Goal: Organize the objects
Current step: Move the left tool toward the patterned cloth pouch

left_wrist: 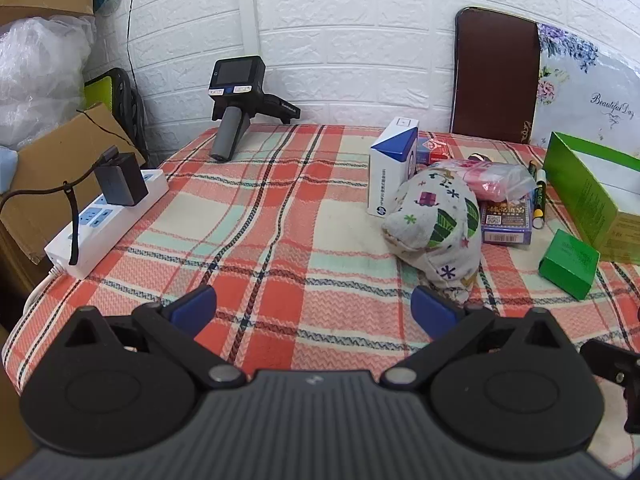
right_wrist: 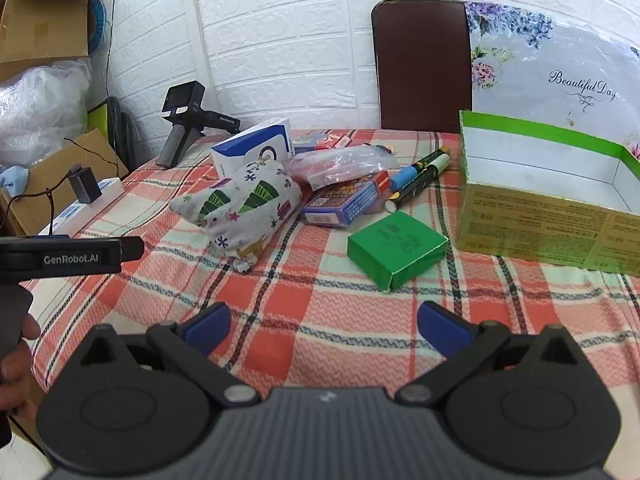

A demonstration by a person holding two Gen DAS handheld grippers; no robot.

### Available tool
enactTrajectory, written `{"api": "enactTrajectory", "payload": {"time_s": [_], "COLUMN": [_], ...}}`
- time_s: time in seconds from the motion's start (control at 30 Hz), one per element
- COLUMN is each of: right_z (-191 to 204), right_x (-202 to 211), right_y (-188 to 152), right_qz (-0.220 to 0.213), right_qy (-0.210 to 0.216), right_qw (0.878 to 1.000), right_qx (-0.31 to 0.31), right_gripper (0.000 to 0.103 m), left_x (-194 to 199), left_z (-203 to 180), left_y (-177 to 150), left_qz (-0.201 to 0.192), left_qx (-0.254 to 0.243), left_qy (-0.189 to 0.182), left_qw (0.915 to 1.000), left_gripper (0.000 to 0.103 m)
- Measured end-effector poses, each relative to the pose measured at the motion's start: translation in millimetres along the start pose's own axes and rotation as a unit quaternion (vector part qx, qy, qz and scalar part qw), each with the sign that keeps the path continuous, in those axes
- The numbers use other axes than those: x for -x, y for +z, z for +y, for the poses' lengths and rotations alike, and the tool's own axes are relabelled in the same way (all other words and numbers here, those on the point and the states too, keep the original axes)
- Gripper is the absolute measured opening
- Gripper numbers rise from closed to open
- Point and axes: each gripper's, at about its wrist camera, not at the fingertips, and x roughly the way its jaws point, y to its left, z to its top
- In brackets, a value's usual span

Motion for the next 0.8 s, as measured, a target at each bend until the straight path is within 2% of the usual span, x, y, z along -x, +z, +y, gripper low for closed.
{"api": "enactTrajectory", "payload": {"time_s": [0.07,0.1,0.13,0.57,0.8], "right_z": [-1.2,-1.9,-2.9,-2.9,-0.5], "right_x": [-4.2,-6.2,0.5,-11.3,-20.7], "right_y": [0.4,0.7,-1.8,-5.0,-3.3], "right_qz": [0.003,0.004,0.010,0.016,0.015], "right_qy": [0.001,0.001,0.004,0.013,0.001], "right_qw": [1.000,1.000,1.000,1.000,0.999], "right_qx": [0.001,0.002,0.012,0.013,0.035], "right_gripper": [0.103,0.103,0.103,0.103,0.103], "left_x": [6.0,3.9,3.9,-7.7,-16.9], "left_z": [15.3,3.3,1.2,-8.7,-10.4], "left_y": [-5.9,-1.8,-1.6,-7.3,-8.5], "left_qz": [0.002,0.009,0.010,0.023,0.029], "left_qx": [0.009,0.030,0.031,0.036,0.037], "left_qy": [0.004,0.029,0.032,0.044,0.042], "left_qw": [1.0000,0.9991,0.9989,0.9981,0.9980], "left_gripper": [0.103,0.103,0.103,0.103,0.103]}}
